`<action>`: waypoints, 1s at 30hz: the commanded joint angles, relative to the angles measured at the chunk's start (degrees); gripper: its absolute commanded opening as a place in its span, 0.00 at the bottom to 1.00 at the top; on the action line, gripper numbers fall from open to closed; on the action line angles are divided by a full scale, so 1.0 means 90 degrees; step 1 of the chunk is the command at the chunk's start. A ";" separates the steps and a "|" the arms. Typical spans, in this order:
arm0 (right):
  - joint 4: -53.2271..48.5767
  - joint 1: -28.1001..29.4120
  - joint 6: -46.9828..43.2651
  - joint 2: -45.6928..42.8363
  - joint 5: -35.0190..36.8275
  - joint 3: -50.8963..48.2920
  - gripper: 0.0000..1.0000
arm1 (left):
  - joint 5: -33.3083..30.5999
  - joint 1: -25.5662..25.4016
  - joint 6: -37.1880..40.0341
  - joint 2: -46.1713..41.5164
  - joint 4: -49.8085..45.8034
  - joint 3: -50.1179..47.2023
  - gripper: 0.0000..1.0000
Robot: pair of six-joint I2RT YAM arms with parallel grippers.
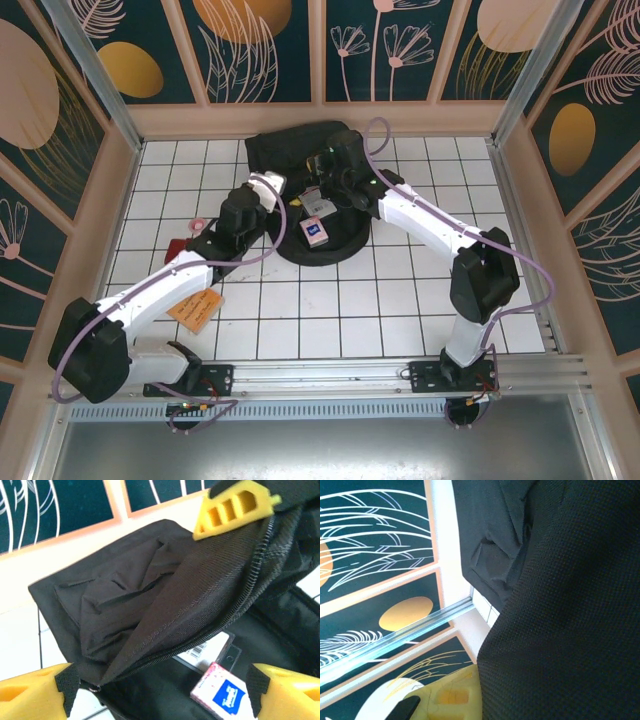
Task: Pack books, pencil case, and school supplies into a backpack
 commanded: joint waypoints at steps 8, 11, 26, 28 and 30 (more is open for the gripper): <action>0.0022 -0.0005 -0.0157 -0.0227 -0.0284 0.0222 0.00 | 0.0698 0.0421 0.1088 0.0895 0.1209 0.0521 0.74; -0.0005 -0.0003 -0.0167 -0.0247 -0.0271 0.0231 0.00 | 0.1119 0.0529 0.1117 0.1025 0.1139 0.0653 0.51; -0.0264 -0.0235 -0.3775 -0.0968 -0.0630 0.0315 0.56 | 0.2149 0.0864 0.1259 0.0705 0.0879 0.0577 0.00; -0.0088 -0.0228 -0.5093 -0.1430 -0.0744 0.0003 0.60 | 0.2332 0.0910 0.1330 0.0665 0.0817 0.0535 0.00; 0.0256 -0.0244 -0.6376 -0.1927 -0.1116 -0.0467 0.61 | 0.2514 0.0943 0.1345 0.0646 0.0765 0.0535 0.00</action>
